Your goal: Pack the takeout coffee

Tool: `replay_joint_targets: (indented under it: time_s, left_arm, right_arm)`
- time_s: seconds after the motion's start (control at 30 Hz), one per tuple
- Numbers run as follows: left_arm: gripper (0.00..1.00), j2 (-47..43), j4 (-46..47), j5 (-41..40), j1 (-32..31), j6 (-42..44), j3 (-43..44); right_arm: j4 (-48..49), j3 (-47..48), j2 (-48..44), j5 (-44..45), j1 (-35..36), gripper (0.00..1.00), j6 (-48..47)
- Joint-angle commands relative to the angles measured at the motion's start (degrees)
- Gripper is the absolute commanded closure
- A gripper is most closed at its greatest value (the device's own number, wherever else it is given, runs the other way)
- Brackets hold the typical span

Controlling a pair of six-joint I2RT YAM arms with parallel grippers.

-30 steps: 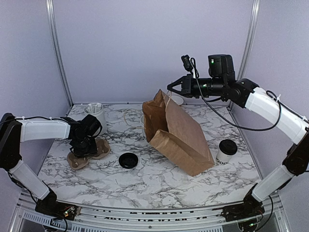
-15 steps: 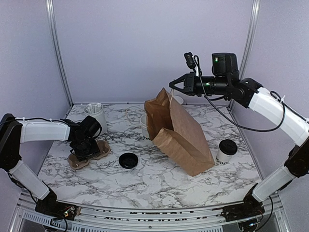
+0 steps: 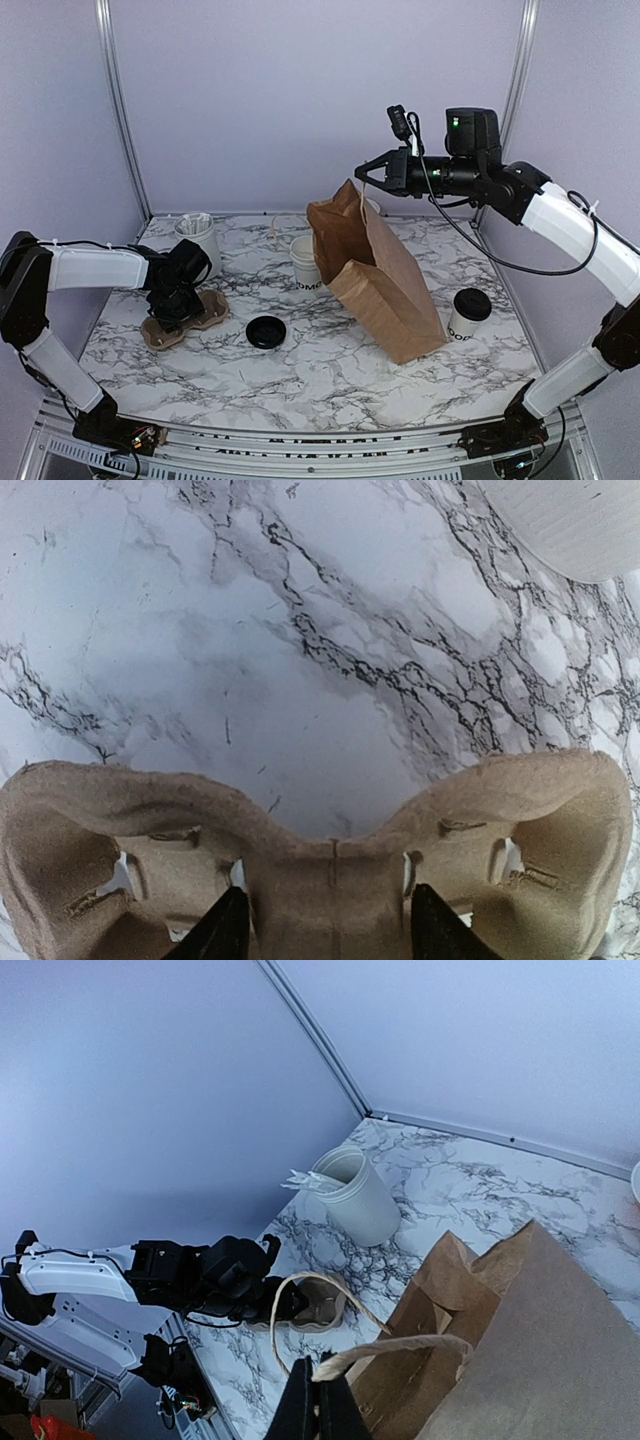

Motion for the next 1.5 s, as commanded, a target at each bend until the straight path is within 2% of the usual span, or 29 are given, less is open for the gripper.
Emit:
replay_joint_targets:
  time_s: [0.0,0.07,0.33,0.53,0.97,1.2,1.47]
  left_arm:
    - [0.45,0.7,-2.3,-2.3,0.3,-0.8,0.6]
    - [0.47,1.1,-2.3,-2.5,0.2,-0.5,0.8]
    - [0.66,-0.4,-2.2,-2.2,0.2,1.8,0.3]
    - [0.71,-5.8,-2.3,-1.8,-0.7,3.3,-2.1]
    - [0.75,-16.8,-3.2,0.0,-6.1,11.0,-3.9]
    - [0.75,-21.3,-3.9,0.9,-12.8,18.3,0.3]
    - [0.75,-23.7,-4.4,2.7,-16.3,27.5,7.0]
  right_arm:
    - [-0.2,0.0,-1.3,0.5,0.4,1.00,0.1]
    - [-0.1,-0.1,-1.3,0.5,0.4,1.00,0.2]
    - [-0.3,0.3,-1.2,0.4,0.4,1.00,0.0]
    - [-0.9,0.9,-0.6,0.3,0.4,1.00,-0.2]
    - [-3.7,3.6,0.8,2.1,0.4,1.00,-1.3]
    - [-6.2,5.9,1.2,3.1,0.4,1.00,-2.2]
    - [-10.0,9.3,1.1,2.0,0.5,1.00,-5.1]
